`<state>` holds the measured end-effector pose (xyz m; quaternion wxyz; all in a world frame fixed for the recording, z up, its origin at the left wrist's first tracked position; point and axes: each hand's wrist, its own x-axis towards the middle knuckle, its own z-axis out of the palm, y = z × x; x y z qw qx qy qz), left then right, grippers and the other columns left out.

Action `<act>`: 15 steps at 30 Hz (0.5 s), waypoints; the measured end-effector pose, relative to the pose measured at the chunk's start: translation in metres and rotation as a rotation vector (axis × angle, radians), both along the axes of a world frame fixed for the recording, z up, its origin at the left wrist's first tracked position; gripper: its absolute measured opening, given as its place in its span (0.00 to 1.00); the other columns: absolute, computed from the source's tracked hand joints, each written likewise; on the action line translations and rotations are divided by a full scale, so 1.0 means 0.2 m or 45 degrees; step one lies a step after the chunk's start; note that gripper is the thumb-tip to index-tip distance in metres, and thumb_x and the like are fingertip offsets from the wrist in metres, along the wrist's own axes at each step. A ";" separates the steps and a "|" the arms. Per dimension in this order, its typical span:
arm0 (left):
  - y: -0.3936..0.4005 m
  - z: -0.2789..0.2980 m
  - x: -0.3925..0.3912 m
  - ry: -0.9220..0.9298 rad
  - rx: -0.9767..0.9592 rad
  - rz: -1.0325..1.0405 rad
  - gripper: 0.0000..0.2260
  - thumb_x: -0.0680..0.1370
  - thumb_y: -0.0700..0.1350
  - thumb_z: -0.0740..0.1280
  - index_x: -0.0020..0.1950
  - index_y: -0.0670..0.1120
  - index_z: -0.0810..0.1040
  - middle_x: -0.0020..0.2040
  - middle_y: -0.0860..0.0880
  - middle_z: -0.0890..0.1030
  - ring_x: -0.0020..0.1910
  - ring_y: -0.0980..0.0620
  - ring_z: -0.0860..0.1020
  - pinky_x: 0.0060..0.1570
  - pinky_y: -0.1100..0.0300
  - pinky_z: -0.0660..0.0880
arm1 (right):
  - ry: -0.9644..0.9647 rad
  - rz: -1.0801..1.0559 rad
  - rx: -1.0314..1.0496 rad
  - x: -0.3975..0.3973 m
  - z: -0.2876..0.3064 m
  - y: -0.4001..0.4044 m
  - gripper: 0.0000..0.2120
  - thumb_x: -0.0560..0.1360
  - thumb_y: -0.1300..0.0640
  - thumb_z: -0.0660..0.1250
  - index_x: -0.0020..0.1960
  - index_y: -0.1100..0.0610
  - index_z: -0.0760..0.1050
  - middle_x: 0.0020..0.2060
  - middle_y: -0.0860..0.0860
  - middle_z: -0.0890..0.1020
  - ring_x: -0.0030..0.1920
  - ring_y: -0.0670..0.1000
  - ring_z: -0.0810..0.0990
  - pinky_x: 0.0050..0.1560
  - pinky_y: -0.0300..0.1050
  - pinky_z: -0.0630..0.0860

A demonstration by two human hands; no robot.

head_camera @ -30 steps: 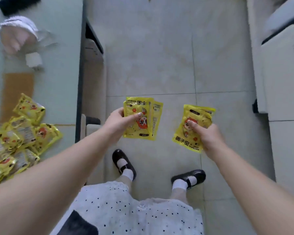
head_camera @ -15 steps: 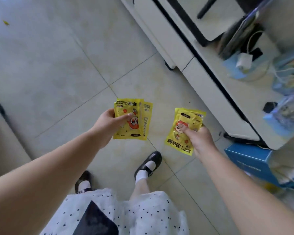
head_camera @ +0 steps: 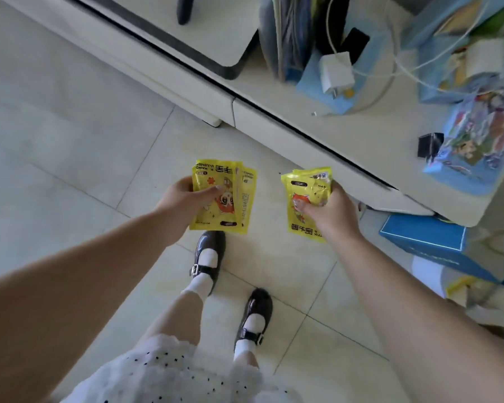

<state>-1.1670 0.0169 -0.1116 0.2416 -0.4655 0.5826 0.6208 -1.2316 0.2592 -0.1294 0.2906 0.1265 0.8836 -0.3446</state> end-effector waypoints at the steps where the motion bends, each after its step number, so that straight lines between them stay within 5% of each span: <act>1: -0.01 -0.05 -0.07 -0.002 0.000 -0.022 0.08 0.73 0.47 0.72 0.51 0.48 0.79 0.50 0.46 0.84 0.50 0.45 0.83 0.57 0.45 0.77 | 0.008 -0.016 0.007 -0.05 -0.07 -0.01 0.25 0.66 0.50 0.76 0.60 0.53 0.73 0.56 0.50 0.80 0.56 0.53 0.79 0.50 0.42 0.71; 4: -0.02 -0.20 -0.25 -0.003 0.000 -0.053 0.12 0.73 0.48 0.72 0.55 0.47 0.79 0.50 0.46 0.85 0.49 0.45 0.83 0.56 0.46 0.78 | 0.059 -0.050 0.007 -0.15 -0.24 -0.03 0.35 0.66 0.49 0.76 0.68 0.55 0.68 0.65 0.51 0.75 0.61 0.53 0.77 0.56 0.44 0.72; 8: -0.02 -0.37 -0.39 0.020 -0.037 -0.116 0.08 0.74 0.47 0.71 0.51 0.48 0.79 0.50 0.46 0.84 0.49 0.46 0.83 0.55 0.46 0.78 | 0.165 -0.012 0.024 -0.23 -0.43 -0.04 0.29 0.68 0.51 0.75 0.64 0.56 0.69 0.70 0.53 0.69 0.64 0.53 0.74 0.56 0.44 0.70; 11: 0.01 -0.46 -0.46 0.066 -0.009 -0.151 0.08 0.74 0.45 0.71 0.52 0.47 0.79 0.50 0.46 0.84 0.49 0.46 0.83 0.54 0.47 0.78 | 0.193 0.014 0.036 -0.27 -0.52 -0.03 0.35 0.68 0.50 0.75 0.70 0.56 0.65 0.71 0.52 0.69 0.66 0.53 0.73 0.55 0.42 0.68; 15: 0.03 -0.53 -0.55 0.165 0.082 -0.130 0.09 0.75 0.44 0.69 0.54 0.45 0.79 0.51 0.44 0.84 0.50 0.44 0.83 0.52 0.47 0.79 | 0.280 -0.032 0.001 -0.31 -0.61 0.02 0.25 0.66 0.51 0.75 0.60 0.53 0.73 0.65 0.52 0.74 0.60 0.54 0.77 0.54 0.45 0.73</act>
